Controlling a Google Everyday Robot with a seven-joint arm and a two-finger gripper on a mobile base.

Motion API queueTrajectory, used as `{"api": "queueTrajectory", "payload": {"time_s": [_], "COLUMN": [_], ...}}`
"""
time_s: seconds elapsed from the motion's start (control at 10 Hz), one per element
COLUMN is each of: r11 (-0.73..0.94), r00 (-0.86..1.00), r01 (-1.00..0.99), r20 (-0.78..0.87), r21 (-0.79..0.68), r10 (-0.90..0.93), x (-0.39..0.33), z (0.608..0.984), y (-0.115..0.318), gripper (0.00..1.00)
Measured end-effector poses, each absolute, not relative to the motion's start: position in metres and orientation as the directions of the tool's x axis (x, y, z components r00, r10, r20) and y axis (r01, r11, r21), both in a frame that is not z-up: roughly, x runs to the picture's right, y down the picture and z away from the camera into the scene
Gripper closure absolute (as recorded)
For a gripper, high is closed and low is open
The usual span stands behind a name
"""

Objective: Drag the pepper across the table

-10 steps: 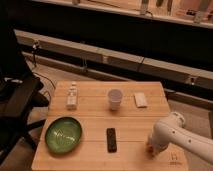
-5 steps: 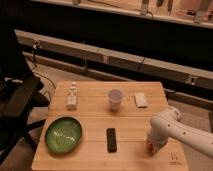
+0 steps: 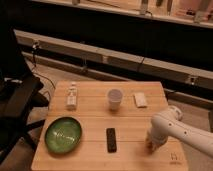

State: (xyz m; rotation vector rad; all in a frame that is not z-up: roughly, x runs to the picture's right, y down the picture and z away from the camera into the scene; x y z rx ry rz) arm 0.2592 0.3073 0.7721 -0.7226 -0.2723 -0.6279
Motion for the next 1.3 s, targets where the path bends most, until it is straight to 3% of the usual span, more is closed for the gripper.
{"api": "queueTrajectory", "payload": {"time_s": [1.3], "r11": [0.575], "r00": [0.765], "r01": [0.644], "r20": [0.446], "r21": [-0.504], "r10": [-0.465], "x": [0.260], "z": [0.786], "y": [0.280], "gripper": [1.00]}}
